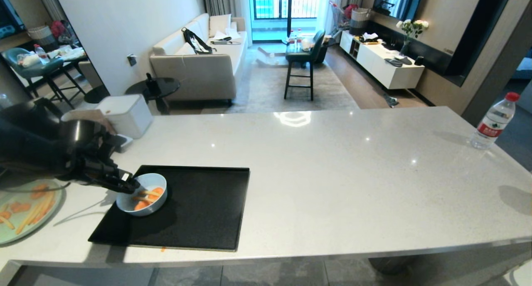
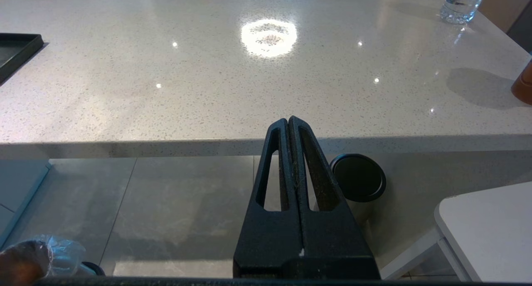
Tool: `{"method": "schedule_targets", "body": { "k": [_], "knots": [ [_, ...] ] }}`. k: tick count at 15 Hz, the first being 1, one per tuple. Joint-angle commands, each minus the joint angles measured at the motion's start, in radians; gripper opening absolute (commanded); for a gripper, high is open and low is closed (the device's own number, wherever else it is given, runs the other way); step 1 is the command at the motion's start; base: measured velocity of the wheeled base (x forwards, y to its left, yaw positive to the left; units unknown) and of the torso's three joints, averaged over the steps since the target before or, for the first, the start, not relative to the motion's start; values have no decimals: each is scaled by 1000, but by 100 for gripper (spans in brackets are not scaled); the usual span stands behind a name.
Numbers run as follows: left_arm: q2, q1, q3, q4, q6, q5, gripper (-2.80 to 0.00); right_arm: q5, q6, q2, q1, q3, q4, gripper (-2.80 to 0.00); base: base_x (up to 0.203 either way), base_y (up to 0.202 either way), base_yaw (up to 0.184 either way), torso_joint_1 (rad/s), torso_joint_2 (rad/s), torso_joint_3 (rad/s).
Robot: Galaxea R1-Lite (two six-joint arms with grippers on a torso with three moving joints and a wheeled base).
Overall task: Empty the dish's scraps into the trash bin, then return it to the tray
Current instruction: Pick up the bowl with leftover food
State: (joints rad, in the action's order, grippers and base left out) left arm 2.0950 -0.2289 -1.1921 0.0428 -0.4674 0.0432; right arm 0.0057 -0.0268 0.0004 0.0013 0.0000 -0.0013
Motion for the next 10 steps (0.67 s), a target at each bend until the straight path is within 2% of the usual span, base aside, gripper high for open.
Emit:
{"method": "schedule_targets", "body": {
  "k": [1,5,6,10],
  "knots": [
    [13,-1,4,2,-2,3,0,0,-1,0,0,-1,0,-280,0,0,0,0,0,0],
    [12,-4,11,2,-2,7,0,0,-1,0,0,0,0,-280,0,0,0,0,0,0],
    [11,-3,11,2,-2,7,-280,0,-1,0,0,0,0,-280,0,0,0,0,0,0],
    [9,-1,40,3,-1,9,-280,0,-1,0,0,0,1,-280,0,0,0,0,0,0]
  ]
}}
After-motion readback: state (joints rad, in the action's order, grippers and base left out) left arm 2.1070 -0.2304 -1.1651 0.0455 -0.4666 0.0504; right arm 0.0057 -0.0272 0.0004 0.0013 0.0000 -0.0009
